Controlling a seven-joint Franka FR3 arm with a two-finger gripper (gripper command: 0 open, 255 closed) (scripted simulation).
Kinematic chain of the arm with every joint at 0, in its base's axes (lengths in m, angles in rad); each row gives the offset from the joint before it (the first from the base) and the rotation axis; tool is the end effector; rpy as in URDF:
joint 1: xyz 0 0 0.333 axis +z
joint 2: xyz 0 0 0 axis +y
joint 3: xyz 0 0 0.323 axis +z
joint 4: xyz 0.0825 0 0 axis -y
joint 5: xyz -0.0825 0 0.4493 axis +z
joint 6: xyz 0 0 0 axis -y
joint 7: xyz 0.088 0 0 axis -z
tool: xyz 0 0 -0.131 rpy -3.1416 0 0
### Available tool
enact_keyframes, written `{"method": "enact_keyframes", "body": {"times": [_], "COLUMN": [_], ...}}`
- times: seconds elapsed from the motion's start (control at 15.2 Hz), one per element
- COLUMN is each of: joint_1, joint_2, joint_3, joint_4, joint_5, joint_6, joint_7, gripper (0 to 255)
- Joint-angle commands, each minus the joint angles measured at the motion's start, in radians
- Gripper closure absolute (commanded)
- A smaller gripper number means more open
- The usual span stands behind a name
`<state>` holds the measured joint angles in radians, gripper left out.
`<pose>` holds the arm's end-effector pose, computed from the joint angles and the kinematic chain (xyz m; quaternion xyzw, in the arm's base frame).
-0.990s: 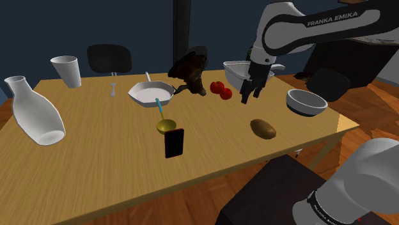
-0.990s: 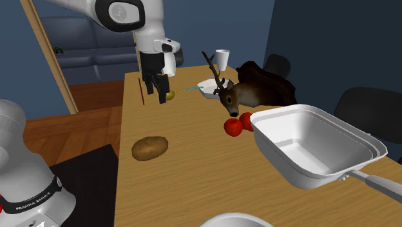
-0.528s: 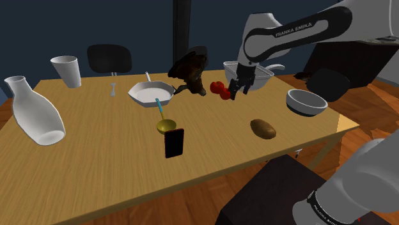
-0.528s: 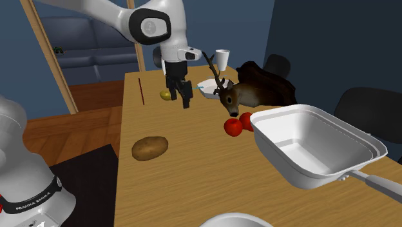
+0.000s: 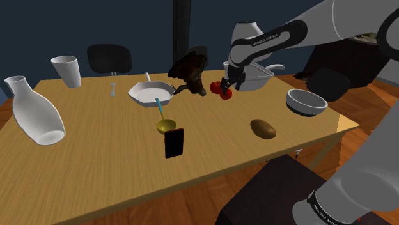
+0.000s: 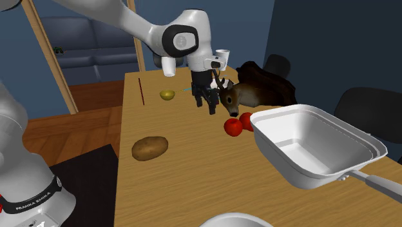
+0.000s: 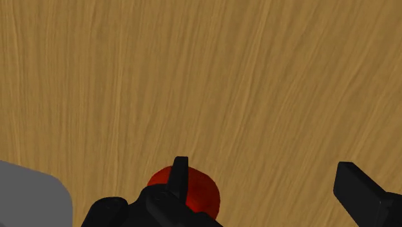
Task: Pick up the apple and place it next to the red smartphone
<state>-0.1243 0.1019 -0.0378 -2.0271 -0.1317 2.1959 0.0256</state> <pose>0.6271 -0.1096 0.3536 0.9962 -0.0567 0.0294 0.0587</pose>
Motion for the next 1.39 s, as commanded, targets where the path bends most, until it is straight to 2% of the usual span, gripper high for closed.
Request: {"method": "enact_keyframes", "body": {"times": [0.0,0.53,0.99,1.32], "joint_1": [-0.005,-0.022,-0.032,-0.032], "joint_2": [0.073,0.325,0.384,0.384], "joint_3": [-0.008,-0.046,-0.05,-0.05], "joint_4": [0.083,0.375,0.363,0.363], "joint_5": [-0.016,-0.055,-0.056,-0.056], "joint_6": [0.005,0.016,0.089,0.089], "joint_7": [0.015,0.059,0.06,0.06], "gripper": [0,0,0,0]}}
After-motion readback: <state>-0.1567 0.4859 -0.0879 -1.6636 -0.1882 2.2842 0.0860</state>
